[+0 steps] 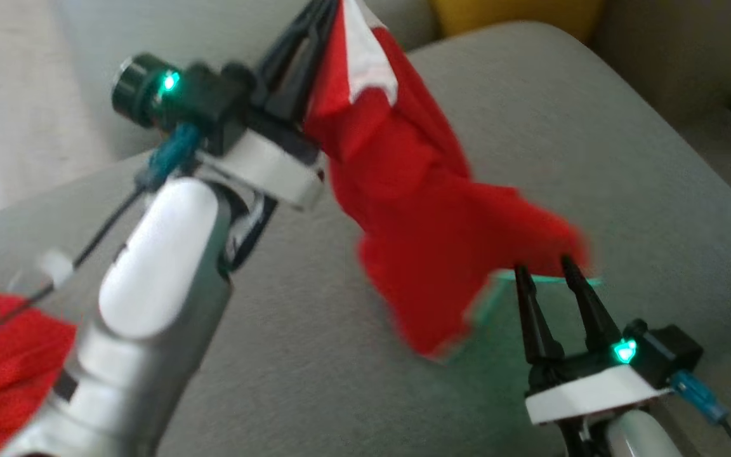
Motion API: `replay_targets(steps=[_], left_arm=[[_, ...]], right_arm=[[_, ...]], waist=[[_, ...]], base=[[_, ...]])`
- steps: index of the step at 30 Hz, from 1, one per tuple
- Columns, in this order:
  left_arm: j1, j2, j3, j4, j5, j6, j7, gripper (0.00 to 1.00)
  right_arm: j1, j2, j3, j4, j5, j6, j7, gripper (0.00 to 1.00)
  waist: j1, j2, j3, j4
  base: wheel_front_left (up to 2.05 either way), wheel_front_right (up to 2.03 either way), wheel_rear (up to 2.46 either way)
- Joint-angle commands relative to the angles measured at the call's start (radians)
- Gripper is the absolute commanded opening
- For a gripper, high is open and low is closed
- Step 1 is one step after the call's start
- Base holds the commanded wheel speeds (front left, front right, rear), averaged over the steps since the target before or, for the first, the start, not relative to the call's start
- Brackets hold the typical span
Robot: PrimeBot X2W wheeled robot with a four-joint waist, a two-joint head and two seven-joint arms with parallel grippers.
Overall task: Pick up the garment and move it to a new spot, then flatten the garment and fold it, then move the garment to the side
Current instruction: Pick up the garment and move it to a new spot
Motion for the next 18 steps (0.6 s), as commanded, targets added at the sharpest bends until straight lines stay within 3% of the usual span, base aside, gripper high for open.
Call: replay_targets(steps=[1,7,8,9,18], left_arm=[[-0.101,0.032,0.039,0.020,0.018,0.006,0.008,0.00],[-0.215,0.041,0.039,0.221,0.056,0.016,-0.014,0.00],[-0.229,0.040,0.040,0.253,0.060,0.020,-0.027,0.19],[-0.243,0.044,0.036,0.287,0.072,0.024,-0.039,1.00],[-0.307,0.054,-0.014,0.491,0.124,0.022,-0.085,1.00]], right_arm=[[-0.062,-0.006,0.037,-0.046,0.016,-0.001,-0.011,1.00],[-0.078,-0.006,0.087,-0.083,0.086,-0.001,-0.011,1.00],[-0.079,-0.006,0.094,-0.087,0.091,-0.001,-0.011,1.00],[-0.080,-0.006,0.101,-0.090,0.096,-0.001,-0.011,1.00],[-0.092,-0.006,0.109,-0.093,0.110,-0.001,-0.011,1.00]], waist=[[0.0000,0.0000,0.077,-0.100],[0.0000,0.0000,0.164,-0.161],[0.0000,0.0000,0.174,-0.164],[0.0000,0.0000,0.183,-0.166],[0.0000,0.0000,0.216,-0.120]], base=[[0.00,0.00,0.00],[0.00,0.00,0.00],[0.00,0.00,0.00],[0.00,0.00,0.00],[0.00,0.00,0.00]])
